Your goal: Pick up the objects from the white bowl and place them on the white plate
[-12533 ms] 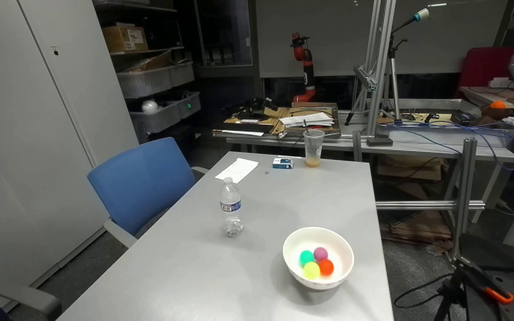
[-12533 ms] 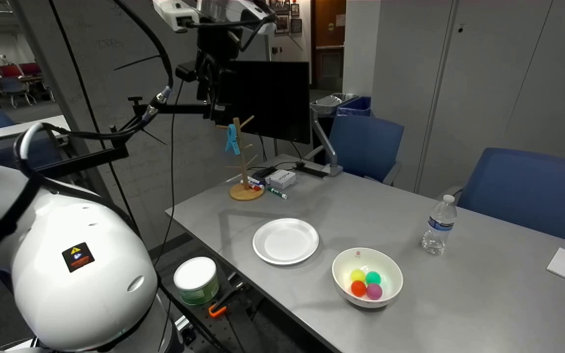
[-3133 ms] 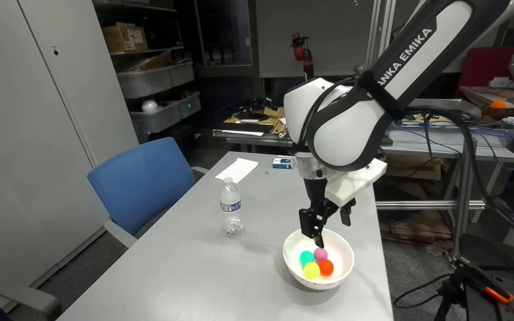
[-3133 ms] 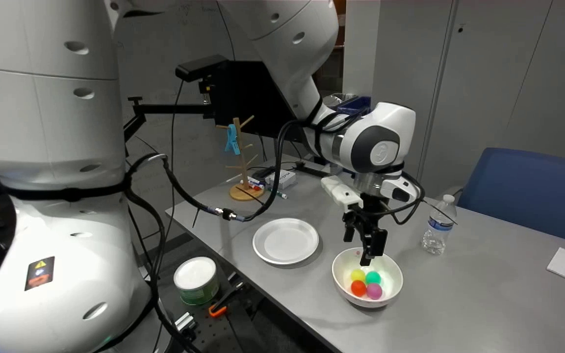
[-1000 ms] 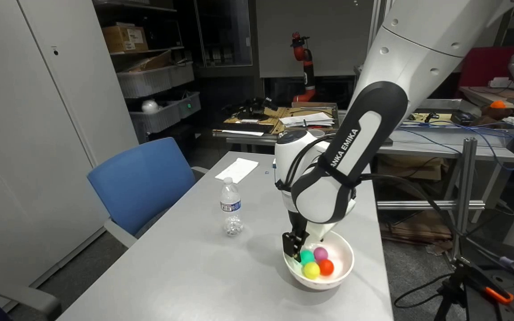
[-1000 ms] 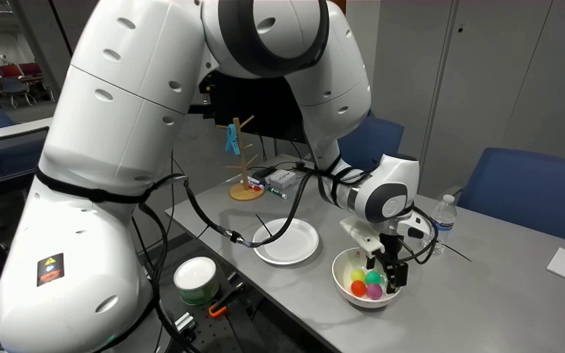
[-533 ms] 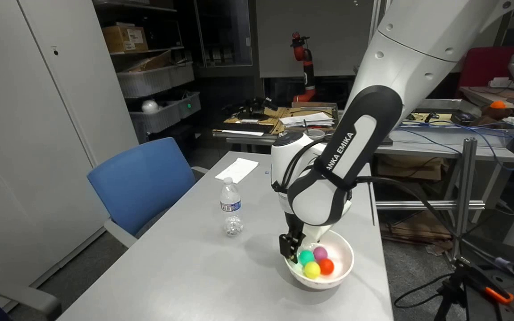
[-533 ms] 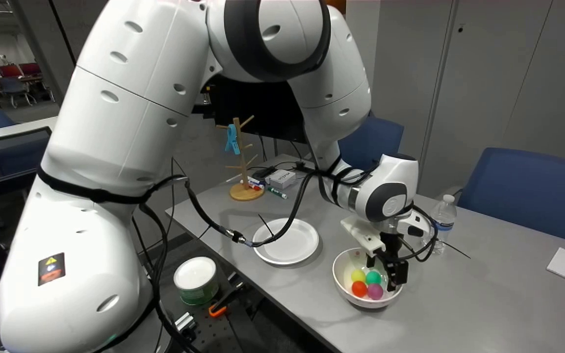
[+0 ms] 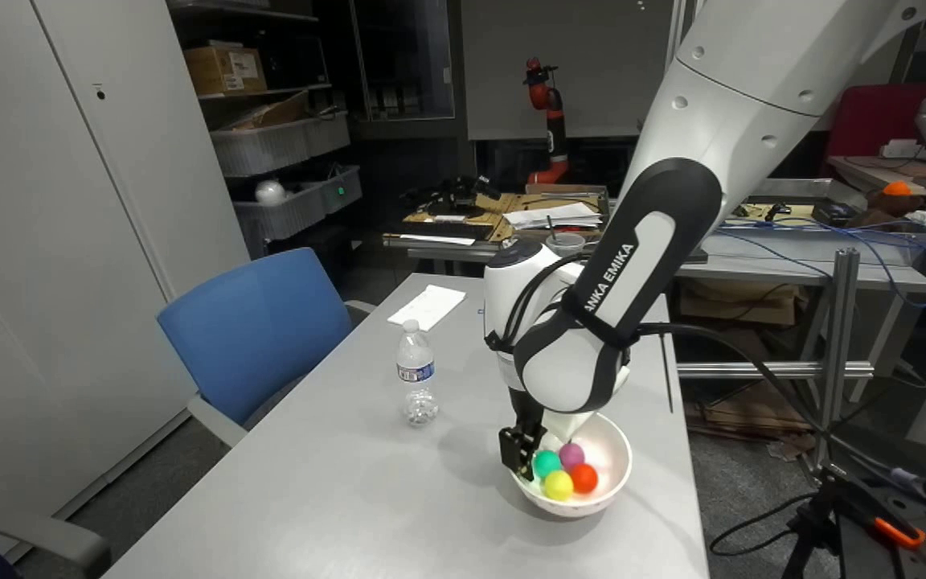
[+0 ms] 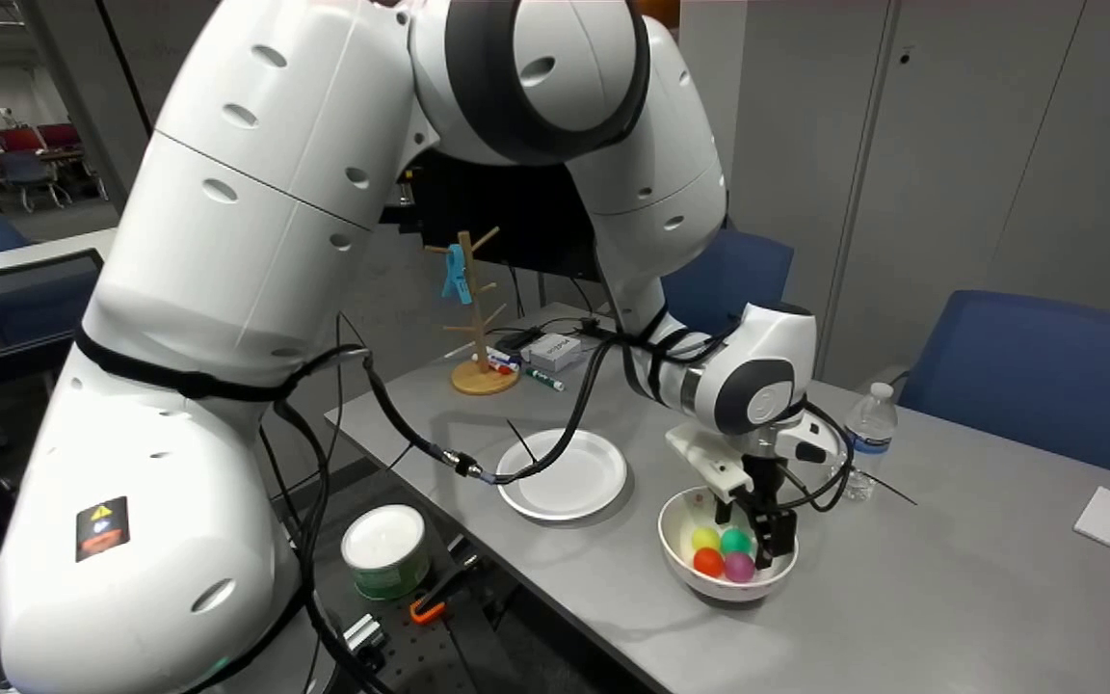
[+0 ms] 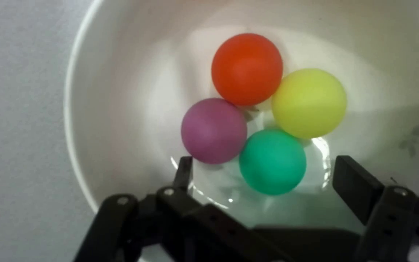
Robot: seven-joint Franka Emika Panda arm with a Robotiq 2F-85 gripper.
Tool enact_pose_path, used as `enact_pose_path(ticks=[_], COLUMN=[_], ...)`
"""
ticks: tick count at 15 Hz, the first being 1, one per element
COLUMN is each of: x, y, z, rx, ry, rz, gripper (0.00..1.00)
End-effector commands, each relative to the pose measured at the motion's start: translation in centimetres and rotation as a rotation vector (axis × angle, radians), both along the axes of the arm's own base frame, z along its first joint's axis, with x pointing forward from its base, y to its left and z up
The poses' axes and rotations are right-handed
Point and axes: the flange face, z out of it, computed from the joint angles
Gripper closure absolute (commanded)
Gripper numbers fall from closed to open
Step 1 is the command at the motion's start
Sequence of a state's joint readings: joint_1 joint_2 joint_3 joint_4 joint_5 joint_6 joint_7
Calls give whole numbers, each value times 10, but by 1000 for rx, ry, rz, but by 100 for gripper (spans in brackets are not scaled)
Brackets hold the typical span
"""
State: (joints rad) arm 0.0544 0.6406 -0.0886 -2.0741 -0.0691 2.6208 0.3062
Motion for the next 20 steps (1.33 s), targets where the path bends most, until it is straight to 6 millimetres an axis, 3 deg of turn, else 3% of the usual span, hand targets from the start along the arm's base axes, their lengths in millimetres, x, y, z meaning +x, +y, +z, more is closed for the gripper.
enact_pose_path(ticks=[1, 8, 14, 20], x=[-3, -15, -30, -42], y=[0, -4, -2, -4], z=[-4, 3, 1, -10], rx=[10, 10, 19, 23], ry=[-10, -16, -13, 7], rz=[5, -21, -33, -40], gripper=[2, 3, 12, 61])
